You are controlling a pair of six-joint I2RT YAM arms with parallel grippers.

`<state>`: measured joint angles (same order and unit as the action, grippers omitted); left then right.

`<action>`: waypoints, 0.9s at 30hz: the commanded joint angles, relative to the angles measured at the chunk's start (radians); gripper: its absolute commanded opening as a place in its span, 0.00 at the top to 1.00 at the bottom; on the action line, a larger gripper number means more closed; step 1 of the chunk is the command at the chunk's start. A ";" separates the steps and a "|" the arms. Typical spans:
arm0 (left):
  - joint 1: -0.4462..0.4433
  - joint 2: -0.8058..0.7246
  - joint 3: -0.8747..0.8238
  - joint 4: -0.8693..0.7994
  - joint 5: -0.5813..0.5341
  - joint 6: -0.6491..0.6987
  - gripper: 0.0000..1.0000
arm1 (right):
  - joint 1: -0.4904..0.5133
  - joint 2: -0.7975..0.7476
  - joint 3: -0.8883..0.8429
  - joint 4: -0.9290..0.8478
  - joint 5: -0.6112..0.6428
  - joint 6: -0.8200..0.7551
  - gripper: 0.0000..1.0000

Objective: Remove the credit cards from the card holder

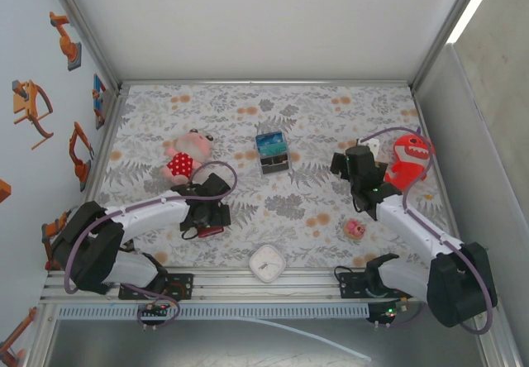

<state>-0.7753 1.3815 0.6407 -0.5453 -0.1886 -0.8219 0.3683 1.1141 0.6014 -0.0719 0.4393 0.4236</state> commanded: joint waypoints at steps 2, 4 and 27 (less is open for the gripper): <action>0.000 0.007 -0.014 0.037 0.038 0.018 0.06 | 0.009 -0.033 -0.016 -0.015 0.026 0.025 0.01; -0.003 -0.004 -0.014 0.041 0.028 0.023 0.14 | 0.008 -0.038 -0.018 -0.017 0.029 0.027 0.01; -0.009 -0.197 -0.094 0.364 0.105 0.185 0.29 | 0.008 -0.031 0.025 -0.062 -0.364 0.234 0.00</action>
<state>-0.7784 1.2171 0.5617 -0.2768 -0.1230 -0.6949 0.3683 1.0775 0.5976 -0.1196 0.2115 0.5941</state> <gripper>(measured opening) 0.713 0.991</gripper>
